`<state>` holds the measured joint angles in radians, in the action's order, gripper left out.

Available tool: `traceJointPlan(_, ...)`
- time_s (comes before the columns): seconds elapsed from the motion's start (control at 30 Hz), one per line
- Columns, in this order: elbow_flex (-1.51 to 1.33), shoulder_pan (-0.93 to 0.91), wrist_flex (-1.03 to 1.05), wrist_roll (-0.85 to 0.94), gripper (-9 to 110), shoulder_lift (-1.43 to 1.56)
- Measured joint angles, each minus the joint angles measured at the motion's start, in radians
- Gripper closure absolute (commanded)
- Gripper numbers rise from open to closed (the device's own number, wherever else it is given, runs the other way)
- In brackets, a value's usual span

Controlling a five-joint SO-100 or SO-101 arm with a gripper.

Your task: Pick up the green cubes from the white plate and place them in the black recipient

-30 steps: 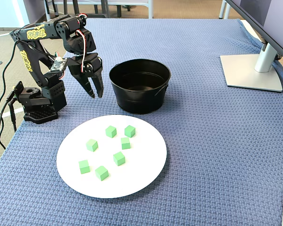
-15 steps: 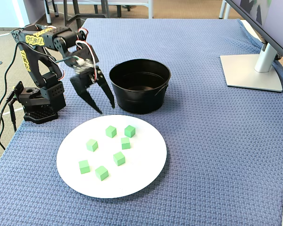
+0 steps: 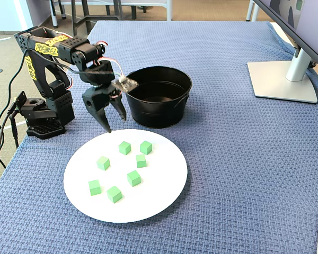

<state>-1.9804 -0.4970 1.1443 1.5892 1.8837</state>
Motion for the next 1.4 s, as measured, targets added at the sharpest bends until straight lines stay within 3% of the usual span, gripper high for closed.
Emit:
traceJointPlan(0.5,0.278,0.002,0.078,0.049,80,-0.387)
traceJointPlan(1.17,0.298,0.002,-0.003,0.086,86,-0.552)
traceJointPlan(1.33,0.313,-0.002,-0.026,0.086,101,-0.568)
traceJointPlan(1.4,0.313,-0.009,-0.04,0.086,101,-0.568)
